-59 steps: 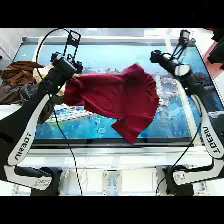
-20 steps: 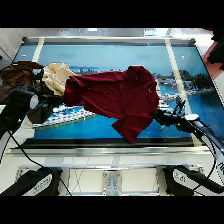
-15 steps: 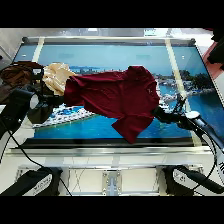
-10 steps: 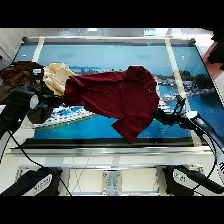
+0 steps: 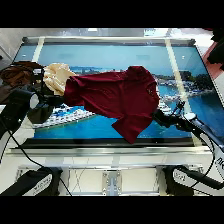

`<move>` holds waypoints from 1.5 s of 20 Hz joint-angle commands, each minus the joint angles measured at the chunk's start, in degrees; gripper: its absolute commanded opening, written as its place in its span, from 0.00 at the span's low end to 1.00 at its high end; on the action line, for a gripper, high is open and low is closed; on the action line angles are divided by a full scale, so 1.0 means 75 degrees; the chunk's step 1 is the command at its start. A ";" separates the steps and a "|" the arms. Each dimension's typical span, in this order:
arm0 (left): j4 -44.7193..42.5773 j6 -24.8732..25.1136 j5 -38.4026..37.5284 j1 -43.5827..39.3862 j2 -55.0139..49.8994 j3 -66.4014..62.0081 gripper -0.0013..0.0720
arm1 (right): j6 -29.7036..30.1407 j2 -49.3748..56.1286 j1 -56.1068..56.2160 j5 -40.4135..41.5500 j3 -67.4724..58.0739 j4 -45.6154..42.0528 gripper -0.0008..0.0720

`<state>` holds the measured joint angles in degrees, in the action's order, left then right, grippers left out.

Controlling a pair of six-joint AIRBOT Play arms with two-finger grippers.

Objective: Fold the shirts.

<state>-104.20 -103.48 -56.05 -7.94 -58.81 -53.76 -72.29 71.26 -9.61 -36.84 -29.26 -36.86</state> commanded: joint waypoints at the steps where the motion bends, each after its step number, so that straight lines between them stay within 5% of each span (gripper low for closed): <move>1: 0.0044 0.0000 0.0119 0.0006 0.0003 0.0003 0.96 | 0.1052 0.0420 0.0009 -0.0315 0.0035 0.1515 0.51; 3: 0.0044 0.0003 0.0154 0.0006 0.0003 0.0003 0.96 | 0.1291 0.0501 0.0009 -0.0446 0.0035 0.1886 0.41; 4: 0.0041 0.0006 0.0149 0.0006 0.0003 0.0003 0.96 | 0.1355 0.0498 0.0003 -0.0493 0.0032 0.1990 0.09; 5: 0.0038 0.0006 0.0157 0.0006 0.0003 0.0003 0.96 | 0.1510 0.0495 -0.0009 -0.0571 0.0029 0.2113 0.04; 8: 0.0038 -0.0087 0.0667 0.0015 0.0003 0.0003 0.96 | 0.2066 0.0458 -0.0006 -0.1029 0.0029 0.2611 0.04; 13: 0.0673 -0.3162 0.1792 0.0627 -0.0128 0.0321 0.96 | 0.2221 -0.0440 -0.0009 -0.1148 0.0029 0.2626 0.04; 17: 0.3369 -0.2040 0.1413 0.1064 -0.0959 0.1011 0.96 | 0.2218 -0.1227 -0.0009 -0.1207 0.0029 0.2626 0.04; 21: 0.5557 -0.1399 0.2894 0.1078 -0.1918 0.1241 0.96 | 0.2209 -0.1690 -0.0006 -0.1279 0.0029 0.2637 0.04; 28: 0.6167 -0.1425 0.4470 0.1078 -0.2634 0.1239 0.95 | 0.2186 -0.1711 -0.0006 -0.1475 0.0029 0.2812 0.04; 30: 0.6181 -0.1425 0.4549 0.1078 -0.2833 0.1241 0.84 | 0.2183 -0.1711 -0.0006 -0.1475 0.0029 0.2821 0.04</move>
<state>-59.96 -114.39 -25.41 0.10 -78.11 -44.53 -55.88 58.59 -9.63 -47.70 -28.97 -16.12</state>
